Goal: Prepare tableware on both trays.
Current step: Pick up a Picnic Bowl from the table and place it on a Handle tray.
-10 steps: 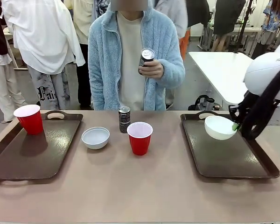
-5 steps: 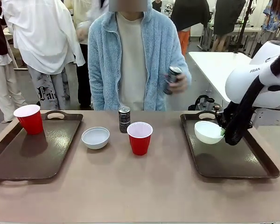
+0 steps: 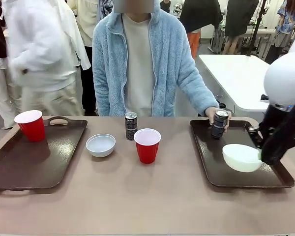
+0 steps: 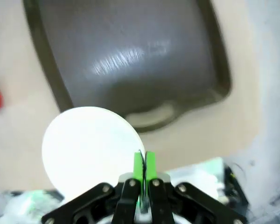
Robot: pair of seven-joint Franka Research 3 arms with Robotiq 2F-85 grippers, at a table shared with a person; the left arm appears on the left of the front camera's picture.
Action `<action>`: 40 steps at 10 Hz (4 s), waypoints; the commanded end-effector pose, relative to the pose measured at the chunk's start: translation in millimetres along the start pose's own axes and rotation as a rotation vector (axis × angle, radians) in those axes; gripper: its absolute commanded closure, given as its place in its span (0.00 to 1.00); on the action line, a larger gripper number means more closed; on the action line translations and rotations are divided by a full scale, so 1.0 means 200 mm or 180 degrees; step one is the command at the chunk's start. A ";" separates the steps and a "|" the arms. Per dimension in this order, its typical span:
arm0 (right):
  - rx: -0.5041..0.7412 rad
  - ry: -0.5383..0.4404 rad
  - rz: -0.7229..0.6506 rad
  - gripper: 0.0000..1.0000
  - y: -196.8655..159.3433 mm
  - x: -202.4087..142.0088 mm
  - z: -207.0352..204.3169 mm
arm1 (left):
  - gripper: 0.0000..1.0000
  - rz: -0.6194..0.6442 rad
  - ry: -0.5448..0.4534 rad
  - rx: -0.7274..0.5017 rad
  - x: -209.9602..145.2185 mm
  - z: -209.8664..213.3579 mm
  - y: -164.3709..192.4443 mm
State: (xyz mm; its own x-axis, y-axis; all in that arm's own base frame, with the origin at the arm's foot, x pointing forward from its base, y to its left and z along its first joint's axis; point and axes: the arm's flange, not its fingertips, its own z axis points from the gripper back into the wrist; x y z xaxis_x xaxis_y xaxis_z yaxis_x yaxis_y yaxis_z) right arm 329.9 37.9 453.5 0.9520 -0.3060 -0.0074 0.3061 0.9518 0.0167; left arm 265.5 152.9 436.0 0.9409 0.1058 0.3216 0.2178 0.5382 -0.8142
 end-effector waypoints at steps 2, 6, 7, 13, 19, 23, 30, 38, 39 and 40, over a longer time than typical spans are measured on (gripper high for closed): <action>0.0000 0.0000 0.0000 1.00 0.00 0.00 0.00 | 0.00 0.0018 -0.0021 -0.0024 0.00 0.01 -0.01; 0.0000 0.0000 0.0000 1.00 0.00 0.00 0.00 | 0.00 0.0018 -0.0021 -0.0024 0.00 0.01 -0.01; -0.0024 0.0019 -0.0026 0.97 -0.01 -0.02 0.01 | 0.00 0.0018 -0.0021 -0.0024 0.00 0.01 -0.01; -0.0103 -0.0908 0.0548 0.97 0.27 0.46 -0.32 | 0.00 0.0018 -0.0021 -0.0024 0.00 0.01 -0.01; -0.0181 -0.0533 0.0653 0.37 0.29 0.53 -0.42 | 0.00 0.0018 -0.0021 -0.0024 0.00 0.01 -0.01; -0.0186 -0.0405 0.0652 0.00 0.21 0.49 -0.32 | 0.00 0.0018 -0.0021 -0.0024 0.00 0.01 -0.01; 0.0232 -0.0194 0.1462 0.00 -0.21 0.20 0.17 | 0.00 0.0018 -0.0021 -0.0024 0.00 0.01 -0.01; -0.0144 -0.0180 0.1041 0.00 -0.12 0.26 0.07 | 0.00 0.0018 -0.0021 -0.0024 0.00 0.01 -0.01; 0.0883 0.0308 0.1500 0.00 -0.29 0.26 0.12 | 0.00 0.0018 -0.0021 -0.0024 0.00 0.01 -0.01; 0.1676 0.0435 0.1661 0.00 -0.45 0.33 0.15 | 0.00 0.0018 -0.0021 -0.0024 0.00 0.01 -0.01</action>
State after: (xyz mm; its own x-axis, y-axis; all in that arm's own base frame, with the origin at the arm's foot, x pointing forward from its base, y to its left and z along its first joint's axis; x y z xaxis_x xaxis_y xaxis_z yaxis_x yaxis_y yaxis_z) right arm 365.4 -31.3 471.0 0.9918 0.1158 0.0532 -0.1248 0.9668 0.2230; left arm 265.4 153.1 436.0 0.9409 0.1066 0.3216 0.2173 0.5383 -0.8142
